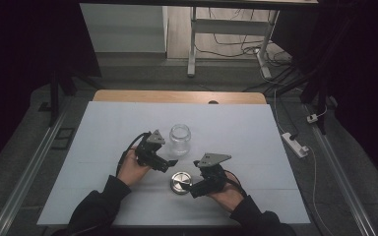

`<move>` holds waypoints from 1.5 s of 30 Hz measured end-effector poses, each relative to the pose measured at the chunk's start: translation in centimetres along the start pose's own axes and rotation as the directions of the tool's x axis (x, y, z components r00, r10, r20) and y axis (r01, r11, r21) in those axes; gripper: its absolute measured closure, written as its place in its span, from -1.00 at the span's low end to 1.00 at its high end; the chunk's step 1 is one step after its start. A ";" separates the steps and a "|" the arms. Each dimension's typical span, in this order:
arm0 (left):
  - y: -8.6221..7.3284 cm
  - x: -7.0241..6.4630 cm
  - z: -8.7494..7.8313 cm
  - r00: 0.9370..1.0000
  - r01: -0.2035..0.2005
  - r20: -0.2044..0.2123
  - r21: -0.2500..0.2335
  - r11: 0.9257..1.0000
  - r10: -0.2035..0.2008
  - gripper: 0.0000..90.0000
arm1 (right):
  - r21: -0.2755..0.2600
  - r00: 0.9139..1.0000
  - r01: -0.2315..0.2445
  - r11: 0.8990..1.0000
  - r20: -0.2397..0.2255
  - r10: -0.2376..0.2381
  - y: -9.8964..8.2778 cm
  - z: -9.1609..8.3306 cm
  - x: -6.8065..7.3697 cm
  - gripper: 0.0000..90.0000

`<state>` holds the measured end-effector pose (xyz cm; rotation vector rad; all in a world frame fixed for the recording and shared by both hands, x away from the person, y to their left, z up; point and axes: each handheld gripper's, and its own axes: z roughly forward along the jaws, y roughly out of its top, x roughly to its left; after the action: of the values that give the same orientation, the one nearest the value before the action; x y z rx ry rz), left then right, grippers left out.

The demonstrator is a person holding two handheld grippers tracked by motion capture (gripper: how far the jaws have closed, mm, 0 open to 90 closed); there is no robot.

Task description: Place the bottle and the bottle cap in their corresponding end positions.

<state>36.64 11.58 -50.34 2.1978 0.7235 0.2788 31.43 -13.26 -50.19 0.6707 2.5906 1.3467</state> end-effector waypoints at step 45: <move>-5.9 -5.2 -8.9 0.996 0.081 0.049 -0.058 0.995 -0.079 -1.00 | 0.005 0.998 -0.005 1.000 0.070 0.005 -0.9 -4.0 -0.4 -1.00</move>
<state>26.30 17.17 -48.68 2.1061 0.7658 0.2051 30.19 -16.90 -48.59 0.7127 2.5400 1.2943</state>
